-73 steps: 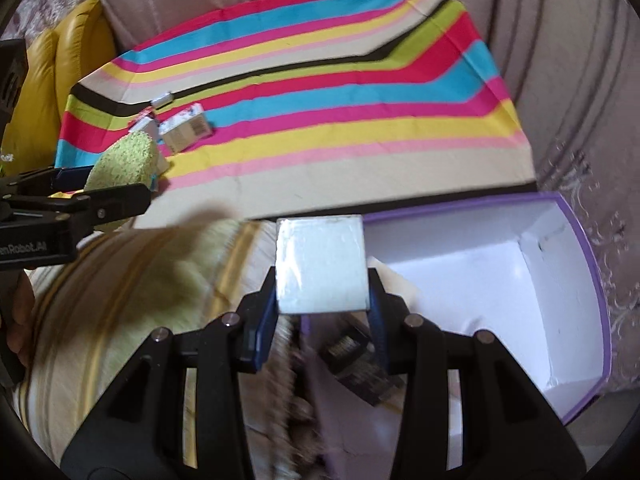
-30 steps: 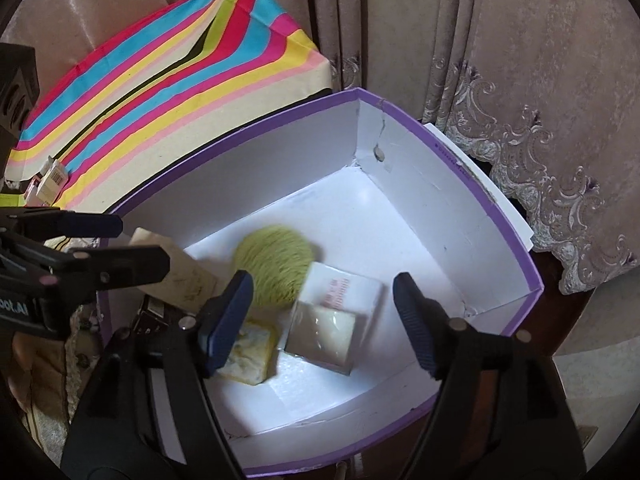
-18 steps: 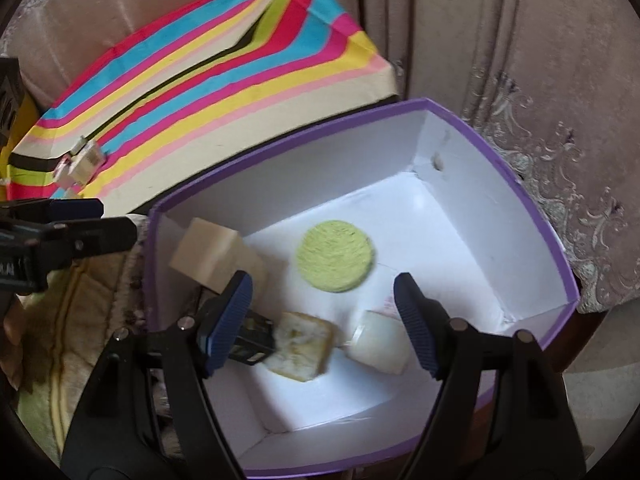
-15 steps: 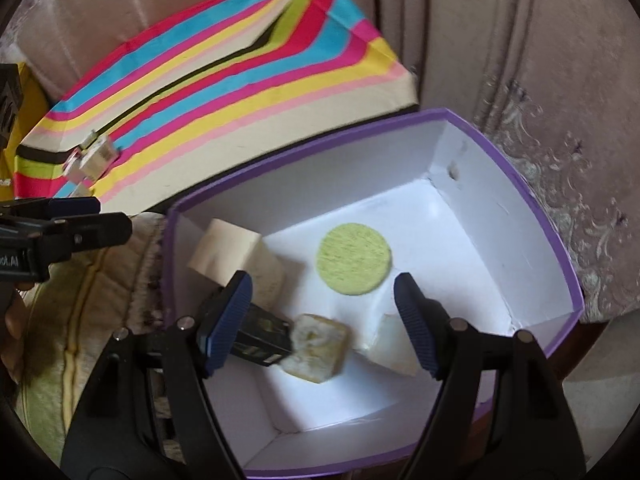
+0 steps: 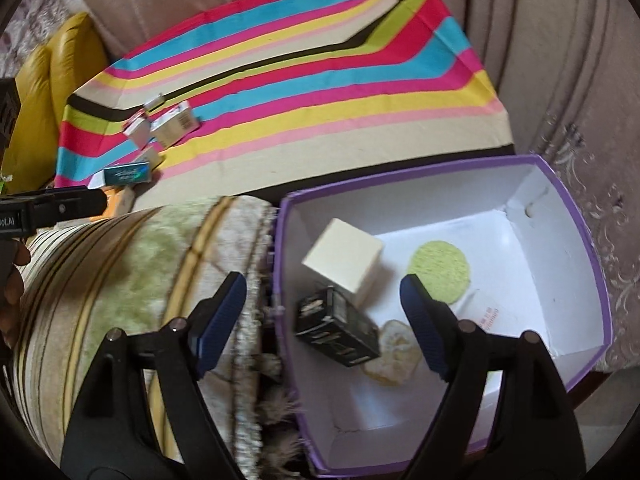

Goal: Organize objects
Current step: 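Move both grippers back over the remaining boxes on the table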

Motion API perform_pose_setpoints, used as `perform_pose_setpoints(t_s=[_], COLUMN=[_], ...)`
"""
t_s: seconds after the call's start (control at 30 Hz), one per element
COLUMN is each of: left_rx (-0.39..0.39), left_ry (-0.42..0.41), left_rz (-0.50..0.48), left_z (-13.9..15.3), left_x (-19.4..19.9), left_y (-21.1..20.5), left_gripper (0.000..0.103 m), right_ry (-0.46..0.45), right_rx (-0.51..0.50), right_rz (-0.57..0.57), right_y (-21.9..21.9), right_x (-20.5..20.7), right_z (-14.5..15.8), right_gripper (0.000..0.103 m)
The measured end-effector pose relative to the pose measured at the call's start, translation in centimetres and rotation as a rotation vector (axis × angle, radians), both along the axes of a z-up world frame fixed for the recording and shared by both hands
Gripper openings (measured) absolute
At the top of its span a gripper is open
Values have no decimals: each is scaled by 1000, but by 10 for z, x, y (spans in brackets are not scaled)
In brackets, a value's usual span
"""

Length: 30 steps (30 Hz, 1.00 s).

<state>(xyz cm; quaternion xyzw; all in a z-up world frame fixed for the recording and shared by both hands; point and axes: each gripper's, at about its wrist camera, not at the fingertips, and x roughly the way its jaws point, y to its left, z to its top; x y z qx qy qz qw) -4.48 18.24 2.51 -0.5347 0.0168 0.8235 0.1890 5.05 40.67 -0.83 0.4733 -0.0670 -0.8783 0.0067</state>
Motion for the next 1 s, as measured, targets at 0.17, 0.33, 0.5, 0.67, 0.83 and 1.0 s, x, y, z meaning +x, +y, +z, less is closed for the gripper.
perform_pose_setpoints(t_s=[0.17, 0.33, 0.5, 0.67, 0.83, 1.0], left_rx=[7, 12, 30, 63, 117, 150], left_ry=[-9, -16, -20, -25, -59, -106], left_rz=[107, 206, 287, 349, 361, 344], left_z=[-2, -7, -10, -13, -21, -33], left_x=[-1, 2, 6, 4, -7, -23], left_y=[-56, -110, -154, -190, -208, -210], left_gripper=[92, 92, 92, 92, 87, 77], right_ry=[-1, 5, 8, 8, 3, -18], right_rx=[6, 30, 27, 12, -25, -55], right_rz=[33, 62, 79, 107, 150, 197], right_y=[-12, -24, -30, -40, -58, -79], right_x=[-1, -2, -5, -10, -21, -37], right_z=[2, 6, 10, 15, 17, 17], right_gripper=[84, 84, 84, 85, 87, 88])
